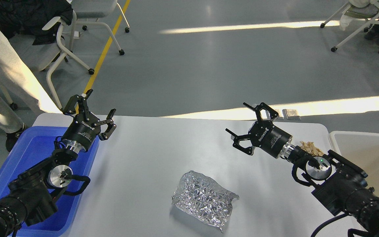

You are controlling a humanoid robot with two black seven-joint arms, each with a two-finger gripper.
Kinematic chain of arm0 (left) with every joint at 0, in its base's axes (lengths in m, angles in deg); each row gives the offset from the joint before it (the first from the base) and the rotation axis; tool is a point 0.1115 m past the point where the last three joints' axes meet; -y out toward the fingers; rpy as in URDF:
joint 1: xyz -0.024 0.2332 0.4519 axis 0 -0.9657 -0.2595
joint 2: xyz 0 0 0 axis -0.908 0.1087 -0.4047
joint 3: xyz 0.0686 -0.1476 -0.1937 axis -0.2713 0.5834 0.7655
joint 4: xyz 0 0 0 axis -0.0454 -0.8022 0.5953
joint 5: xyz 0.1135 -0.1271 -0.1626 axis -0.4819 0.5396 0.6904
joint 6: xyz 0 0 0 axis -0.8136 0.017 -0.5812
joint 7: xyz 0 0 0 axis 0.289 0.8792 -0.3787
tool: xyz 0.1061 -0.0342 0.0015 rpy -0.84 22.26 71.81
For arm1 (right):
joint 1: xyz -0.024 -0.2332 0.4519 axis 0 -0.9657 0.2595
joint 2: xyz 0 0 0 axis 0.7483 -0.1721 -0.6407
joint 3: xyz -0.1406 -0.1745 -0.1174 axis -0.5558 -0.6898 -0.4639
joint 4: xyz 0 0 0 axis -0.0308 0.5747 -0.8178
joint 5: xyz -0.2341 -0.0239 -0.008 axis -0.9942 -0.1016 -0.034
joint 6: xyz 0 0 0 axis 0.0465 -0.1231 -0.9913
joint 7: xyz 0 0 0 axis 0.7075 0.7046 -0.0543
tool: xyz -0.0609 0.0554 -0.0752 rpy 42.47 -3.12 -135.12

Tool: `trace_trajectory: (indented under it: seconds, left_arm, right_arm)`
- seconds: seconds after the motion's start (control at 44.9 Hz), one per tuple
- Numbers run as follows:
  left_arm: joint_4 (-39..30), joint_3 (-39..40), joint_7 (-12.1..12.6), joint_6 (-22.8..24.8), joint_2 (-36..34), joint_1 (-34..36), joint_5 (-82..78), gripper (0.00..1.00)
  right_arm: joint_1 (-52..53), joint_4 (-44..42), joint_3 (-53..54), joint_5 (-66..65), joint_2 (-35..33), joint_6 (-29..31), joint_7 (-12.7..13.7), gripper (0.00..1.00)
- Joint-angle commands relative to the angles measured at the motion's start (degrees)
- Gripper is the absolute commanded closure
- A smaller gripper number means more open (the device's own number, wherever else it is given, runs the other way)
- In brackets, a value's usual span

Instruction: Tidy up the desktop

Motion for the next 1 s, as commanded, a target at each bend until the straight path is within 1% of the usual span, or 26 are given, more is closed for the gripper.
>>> trace_trajectory:
  seconds: [0.0,0.156,0.267,0.356,0.557,0.69,0.735,0.846,0.891,0.98]
  left_arm:
    - [0.00,0.00,-0.11,0.05,0.00,0.00,0.00,0.00]
    - [0.00,0.00,-0.11,-0.04,0.00,0.00,0.00,0.00]
    - [0.00,0.00,-0.02,-0.04,0.00,0.00,0.00,0.00]
    - [0.00,-0.09,-0.03,0.05,0.00,0.00,0.00,0.00]
    - [0.00,0.00,-0.11,-0.04,0.00,0.00,0.00,0.00]
    - [0.00,-0.09,-0.02,0.05,0.00,0.09,0.00,0.00]
    - [0.00,-0.09,-0.02,0.05,0.00,0.09,0.00,0.00]
    - [0.00,-0.09,-0.02,0.05,0.00,0.09,0.00,0.00]
    - [0.00,-0.09,-0.02,0.05,0.00,0.09,0.00,0.00]
    - [0.00,-0.09,-0.02,0.05,-0.09,0.09,0.00,0.00]
  right_arm:
    - [1.19,0.56,-0.25,-0.68,-0.87,0.00,0.30,0.00]
    - [1.81,3.28,-0.25,-3.67,-3.68,-0.61,0.39,0.00]
    - [1.98,8.20,-0.16,-5.17,-7.02,-3.42,0.48,0.00]
    - [2.25,14.35,-0.16,-6.57,-10.62,-6.67,0.48,0.00]
    - [3.30,31.40,-0.16,-12.81,-19.94,-15.28,0.65,0.00]
    - [5.76,39.58,-0.86,-16.07,-24.77,-19.42,1.01,0.00]
    - [7.07,41.16,-2.70,-16.59,-26.36,-20.04,1.36,0.00]
    - [12.61,42.93,-11.57,-16.69,-31.10,-20.65,2.15,0.00]
    - [17.52,44.67,-19.55,-17.03,-34.87,-20.65,2.41,0.00]
    - [22.89,48.72,-27.48,-19.31,-38.66,-20.65,2.94,0.00]
